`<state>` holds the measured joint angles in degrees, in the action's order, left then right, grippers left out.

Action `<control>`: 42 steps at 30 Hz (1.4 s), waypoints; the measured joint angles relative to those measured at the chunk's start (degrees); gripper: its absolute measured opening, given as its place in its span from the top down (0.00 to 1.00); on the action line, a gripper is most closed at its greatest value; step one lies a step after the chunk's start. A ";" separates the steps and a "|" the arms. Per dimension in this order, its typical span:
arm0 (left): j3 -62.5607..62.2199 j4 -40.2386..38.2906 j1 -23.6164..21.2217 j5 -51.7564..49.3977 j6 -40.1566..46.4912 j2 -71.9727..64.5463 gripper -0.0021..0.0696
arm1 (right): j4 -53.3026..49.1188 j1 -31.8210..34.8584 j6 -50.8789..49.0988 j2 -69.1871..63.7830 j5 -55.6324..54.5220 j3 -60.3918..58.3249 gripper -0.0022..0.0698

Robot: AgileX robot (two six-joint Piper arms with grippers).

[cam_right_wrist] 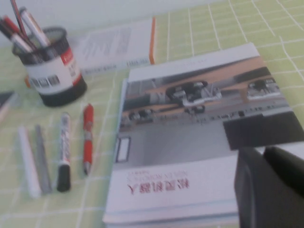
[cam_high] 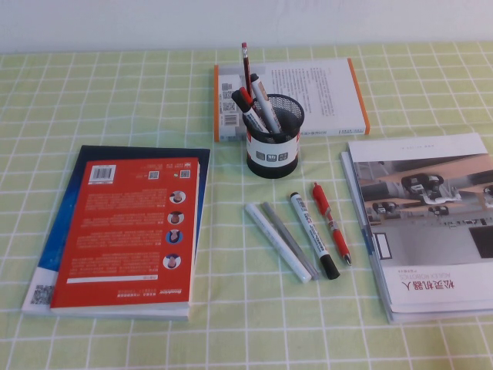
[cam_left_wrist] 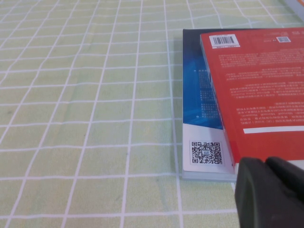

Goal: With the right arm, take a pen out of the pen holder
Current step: 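Take a marker out of the pen holder and lay it on the table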

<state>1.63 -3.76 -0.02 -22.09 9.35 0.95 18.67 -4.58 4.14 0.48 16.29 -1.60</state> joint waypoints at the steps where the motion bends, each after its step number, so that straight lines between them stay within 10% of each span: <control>1: 0.00 0.00 0.00 0.00 0.00 0.00 0.98 | 1.76 0.00 0.00 0.00 -1.03 0.00 0.99; 28: 0.00 0.00 0.00 0.00 0.00 0.00 0.98 | 27.67 0.00 0.00 -0.56 -3.42 3.54 0.99; 42: 0.00 0.00 0.00 0.00 0.00 0.00 0.98 | 25.55 0.00 11.82 -29.77 12.28 20.79 0.99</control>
<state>1.63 -3.76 -0.02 -22.09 9.35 0.95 44.22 -4.58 15.96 -29.29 28.57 19.19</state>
